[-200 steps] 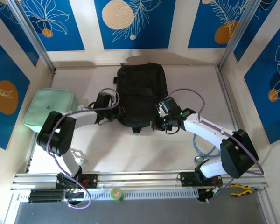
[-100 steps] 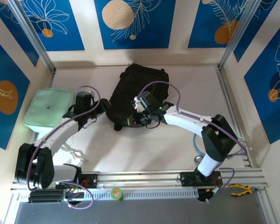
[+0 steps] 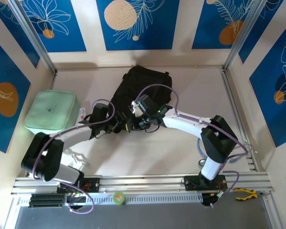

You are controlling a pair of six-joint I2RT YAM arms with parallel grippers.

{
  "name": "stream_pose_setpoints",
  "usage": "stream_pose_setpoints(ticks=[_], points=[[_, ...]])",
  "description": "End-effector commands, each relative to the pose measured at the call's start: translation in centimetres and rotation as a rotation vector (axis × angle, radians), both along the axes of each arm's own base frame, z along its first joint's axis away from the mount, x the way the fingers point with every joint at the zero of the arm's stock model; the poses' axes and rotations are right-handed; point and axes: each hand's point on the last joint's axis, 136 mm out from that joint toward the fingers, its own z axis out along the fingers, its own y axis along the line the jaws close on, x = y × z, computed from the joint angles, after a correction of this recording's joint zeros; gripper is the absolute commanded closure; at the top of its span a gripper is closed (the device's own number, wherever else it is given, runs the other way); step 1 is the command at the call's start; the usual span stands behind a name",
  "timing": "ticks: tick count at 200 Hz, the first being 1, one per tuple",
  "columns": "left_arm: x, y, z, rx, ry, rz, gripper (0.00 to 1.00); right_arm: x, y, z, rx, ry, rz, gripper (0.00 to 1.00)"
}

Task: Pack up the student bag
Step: Zip the student bag at the top-center of the table.

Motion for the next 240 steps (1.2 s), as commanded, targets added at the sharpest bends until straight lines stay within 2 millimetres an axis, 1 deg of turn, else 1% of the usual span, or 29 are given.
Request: stream_pose_setpoints(ticks=[1, 18, 43, 74, 100, 113, 123, 152, 175, 200, 221, 240], points=[[2.4, -0.6, 1.9, -0.028, -0.088, 0.047, 0.43, -1.4, 0.4, 0.3, 0.019, 0.022, 0.04, 1.0], [2.2, 0.4, 1.2, 0.0, -0.069, 0.097, 0.54, -1.3, -0.7, -0.2, -0.026, 0.012, 0.004, 1.0], [1.4, 1.6, 0.1, 0.023, -0.045, 0.143, 0.7, -0.8, -3.3, -1.5, -0.121, 0.01, -0.077, 1.0], [0.6, 2.1, -0.9, 0.043, -0.018, 0.146, 0.87, 0.4, -7.7, -2.8, -0.224, 0.053, -0.215, 1.0], [0.1, 2.1, -1.8, 0.05, 0.003, 0.137, 0.96, 1.0, -11.5, -3.9, -0.262, 0.133, -0.343, 1.0], [-0.2, 2.2, -2.2, 0.05, 0.013, 0.135, 0.98, 1.3, -13.3, -4.4, -0.269, 0.17, -0.406, 1.0], [-0.4, 2.2, -2.4, 0.049, 0.017, 0.133, 0.99, 1.5, -14.3, -4.6, -0.273, 0.185, -0.436, 1.0], [-0.8, 2.0, -2.5, 0.042, 0.025, 0.11, 1.0, 2.6, -16.5, -4.7, -0.3, 0.187, -0.504, 1.0], [-1.5, 1.2, -2.0, 0.027, 0.039, 0.055, 1.0, 3.9, -17.4, -4.4, -0.334, 0.183, -0.516, 1.0], [-2.9, 0.4, -1.7, 0.103, 0.066, -0.064, 1.0, 5.5, -18.1, -3.9, -0.372, 0.198, -0.529, 1.0], [-4.3, -0.3, -2.0, 0.149, 0.088, -0.15, 1.0, 6.6, -18.6, -3.7, -0.384, 0.224, -0.555, 1.0], [-5.4, -0.4, -2.8, 0.169, 0.112, -0.189, 1.0, 7.6, -19.4, -3.5, -0.408, 0.239, -0.594, 1.0]])
